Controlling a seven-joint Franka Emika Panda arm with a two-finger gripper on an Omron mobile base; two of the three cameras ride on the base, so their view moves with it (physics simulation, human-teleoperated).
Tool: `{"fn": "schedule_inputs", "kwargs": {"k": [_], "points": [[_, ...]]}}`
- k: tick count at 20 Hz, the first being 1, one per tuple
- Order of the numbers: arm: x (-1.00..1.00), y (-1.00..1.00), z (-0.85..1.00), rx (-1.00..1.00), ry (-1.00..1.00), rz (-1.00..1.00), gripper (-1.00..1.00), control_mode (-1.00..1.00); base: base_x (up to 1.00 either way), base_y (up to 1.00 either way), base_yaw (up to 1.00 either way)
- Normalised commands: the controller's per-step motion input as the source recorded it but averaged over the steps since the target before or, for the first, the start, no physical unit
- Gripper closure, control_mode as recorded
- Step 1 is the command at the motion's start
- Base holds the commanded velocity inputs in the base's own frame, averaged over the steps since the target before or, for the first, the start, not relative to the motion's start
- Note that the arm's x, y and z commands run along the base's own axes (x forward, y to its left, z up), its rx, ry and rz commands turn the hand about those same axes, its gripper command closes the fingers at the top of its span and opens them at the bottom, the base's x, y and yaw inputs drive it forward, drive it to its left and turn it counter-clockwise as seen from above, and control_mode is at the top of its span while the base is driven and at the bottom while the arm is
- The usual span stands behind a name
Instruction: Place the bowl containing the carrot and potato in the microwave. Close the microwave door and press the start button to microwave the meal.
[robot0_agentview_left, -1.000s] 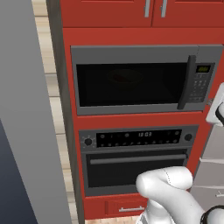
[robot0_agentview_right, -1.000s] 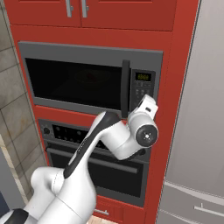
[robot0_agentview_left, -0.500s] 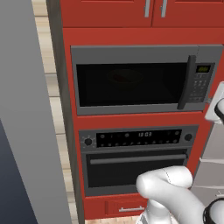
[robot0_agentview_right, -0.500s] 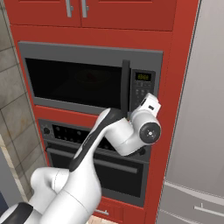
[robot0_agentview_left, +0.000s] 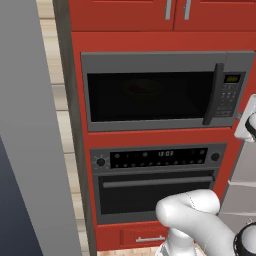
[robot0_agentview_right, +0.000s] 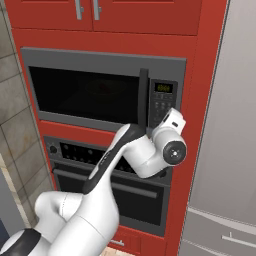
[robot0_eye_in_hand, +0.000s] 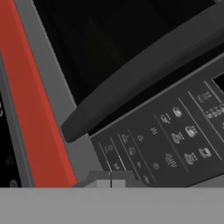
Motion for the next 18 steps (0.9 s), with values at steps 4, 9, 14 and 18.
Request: {"fn": "schedule_inputs", "kwargs": {"k": [4, 9, 14, 18], "points": [[0.14, -0.01, -0.07, 0.00, 0.00, 0.00, 1.00, -1.00, 0.00, 0.00, 0.00], [0.17, -0.07, 0.00, 0.00, 0.00, 0.00, 1.00, -1.00, 0.00, 0.00, 0.00], [0.13, -0.07, -0.06, 0.00, 0.00, 0.00, 1.00, -1.00, 0.00, 0.00, 0.00], [0.08, -0.01, -0.17, 0.00, 0.00, 0.00, 1.00, -1.00, 0.00, 0.00, 0.00]]}}
